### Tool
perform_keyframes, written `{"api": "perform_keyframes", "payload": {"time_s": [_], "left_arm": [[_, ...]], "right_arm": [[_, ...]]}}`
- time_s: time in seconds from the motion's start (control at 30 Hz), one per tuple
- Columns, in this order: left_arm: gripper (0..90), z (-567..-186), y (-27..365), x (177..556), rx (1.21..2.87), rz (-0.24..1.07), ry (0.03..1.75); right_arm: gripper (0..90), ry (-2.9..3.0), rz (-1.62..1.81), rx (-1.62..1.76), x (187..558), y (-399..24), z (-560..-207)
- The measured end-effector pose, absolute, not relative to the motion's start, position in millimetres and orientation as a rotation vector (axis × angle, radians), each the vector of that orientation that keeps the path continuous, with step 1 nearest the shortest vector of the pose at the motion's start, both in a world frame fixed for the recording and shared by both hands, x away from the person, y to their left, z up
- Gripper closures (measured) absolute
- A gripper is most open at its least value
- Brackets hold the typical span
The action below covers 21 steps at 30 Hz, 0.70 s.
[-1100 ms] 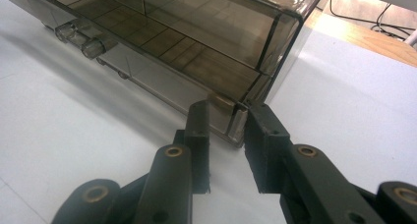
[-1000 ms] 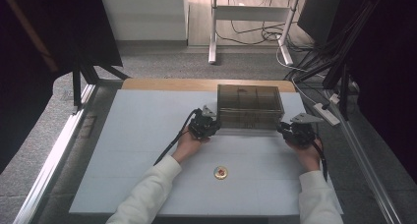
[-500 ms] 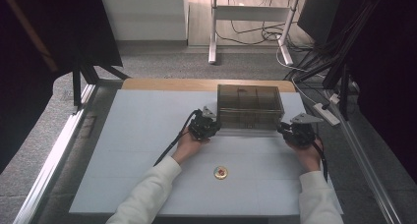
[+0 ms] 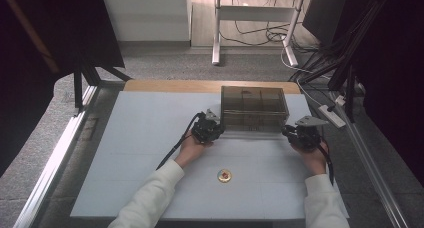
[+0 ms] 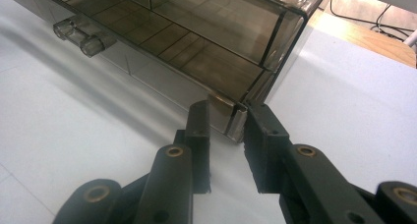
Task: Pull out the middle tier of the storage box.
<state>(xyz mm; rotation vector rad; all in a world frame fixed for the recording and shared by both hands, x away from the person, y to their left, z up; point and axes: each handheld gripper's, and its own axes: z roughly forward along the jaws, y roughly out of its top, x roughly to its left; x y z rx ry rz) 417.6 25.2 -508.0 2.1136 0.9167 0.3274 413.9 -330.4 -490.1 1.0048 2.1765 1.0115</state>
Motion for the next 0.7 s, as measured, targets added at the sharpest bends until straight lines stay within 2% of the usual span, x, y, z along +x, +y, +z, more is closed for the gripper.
{"api": "perform_keyframes", "payload": {"time_s": [0.7], "left_arm": [[79.1, -508.6, 25.1, 414.5, 2.118, 0.326, 0.914]], "right_arm": [[72.9, 2.186, 0.996, 0.992, 411.2, -330.3, -489.0]]}}
